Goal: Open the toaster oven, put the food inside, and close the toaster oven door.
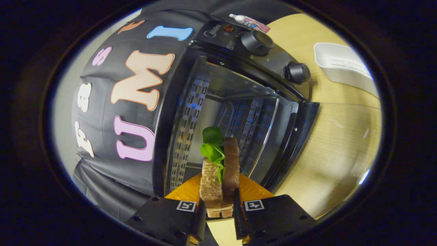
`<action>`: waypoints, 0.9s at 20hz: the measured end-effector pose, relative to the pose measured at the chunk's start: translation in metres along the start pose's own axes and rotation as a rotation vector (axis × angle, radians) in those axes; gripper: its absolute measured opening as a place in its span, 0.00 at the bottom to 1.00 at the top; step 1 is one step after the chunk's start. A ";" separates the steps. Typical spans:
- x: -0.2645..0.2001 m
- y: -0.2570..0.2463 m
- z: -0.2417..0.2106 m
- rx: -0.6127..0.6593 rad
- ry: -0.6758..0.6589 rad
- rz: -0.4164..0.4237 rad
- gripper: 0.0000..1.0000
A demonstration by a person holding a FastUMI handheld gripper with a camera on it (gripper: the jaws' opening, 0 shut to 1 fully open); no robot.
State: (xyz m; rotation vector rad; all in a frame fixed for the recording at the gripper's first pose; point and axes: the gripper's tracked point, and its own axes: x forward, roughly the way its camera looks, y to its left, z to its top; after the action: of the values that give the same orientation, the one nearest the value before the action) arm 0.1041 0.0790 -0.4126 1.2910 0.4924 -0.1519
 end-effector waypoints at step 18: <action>-0.009 -0.005 0.005 -0.019 0.021 -0.050 0.80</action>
State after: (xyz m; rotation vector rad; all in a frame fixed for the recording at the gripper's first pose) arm 0.0954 0.0711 -0.4120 1.2636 0.5431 -0.1757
